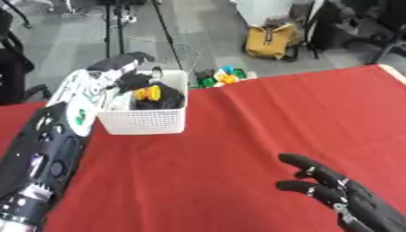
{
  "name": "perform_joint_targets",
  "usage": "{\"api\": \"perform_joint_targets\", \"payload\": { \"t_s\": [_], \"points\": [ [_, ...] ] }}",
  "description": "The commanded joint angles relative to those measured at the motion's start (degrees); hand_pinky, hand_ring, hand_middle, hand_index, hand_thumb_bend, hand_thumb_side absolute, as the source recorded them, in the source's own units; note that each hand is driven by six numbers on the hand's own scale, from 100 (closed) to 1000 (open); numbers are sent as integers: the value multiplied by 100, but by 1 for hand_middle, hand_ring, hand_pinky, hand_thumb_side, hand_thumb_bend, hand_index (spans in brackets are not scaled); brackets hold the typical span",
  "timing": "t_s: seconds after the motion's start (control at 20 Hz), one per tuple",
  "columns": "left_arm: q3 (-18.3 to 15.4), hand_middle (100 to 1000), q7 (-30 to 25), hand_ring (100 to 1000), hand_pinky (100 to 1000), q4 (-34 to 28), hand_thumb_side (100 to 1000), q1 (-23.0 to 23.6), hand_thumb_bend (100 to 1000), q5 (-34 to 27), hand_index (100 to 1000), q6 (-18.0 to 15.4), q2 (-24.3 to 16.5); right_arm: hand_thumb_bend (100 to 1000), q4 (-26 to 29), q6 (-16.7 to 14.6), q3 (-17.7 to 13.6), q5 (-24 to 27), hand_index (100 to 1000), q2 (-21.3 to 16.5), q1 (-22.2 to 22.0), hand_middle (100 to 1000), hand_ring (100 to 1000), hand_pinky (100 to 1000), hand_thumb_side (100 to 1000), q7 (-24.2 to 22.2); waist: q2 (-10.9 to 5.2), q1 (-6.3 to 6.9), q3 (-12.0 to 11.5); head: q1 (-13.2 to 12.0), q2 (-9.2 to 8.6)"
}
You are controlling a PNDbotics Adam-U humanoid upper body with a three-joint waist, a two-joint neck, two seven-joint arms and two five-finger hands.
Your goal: Pick up objects on the table and place them in the box.
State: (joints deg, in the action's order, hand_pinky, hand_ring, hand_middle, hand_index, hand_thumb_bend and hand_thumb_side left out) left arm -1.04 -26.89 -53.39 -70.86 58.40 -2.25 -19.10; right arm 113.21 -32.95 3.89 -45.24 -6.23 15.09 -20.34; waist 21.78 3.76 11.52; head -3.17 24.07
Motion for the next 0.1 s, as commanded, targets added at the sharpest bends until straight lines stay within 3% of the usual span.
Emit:
{"api": "perform_joint_targets", "payload": {
  "t_s": [0.05,0.1],
  "points": [
    [215,1000,-257,1000,1000,-767,961,2,100,-19,1000,-222,-251,402,138,12,-45,92,875,-60,13,1000,1000,770,1000,48,-186,-47,-38,63,39],
    [325,1000,-431,1000,1000,-1158,949,94,100,-44,1000,-322,-303,402,138,23,-58,107,875,-67,7,1000,1000,769,1000,67,-197,-53,-59,81,54]
  ]
}}
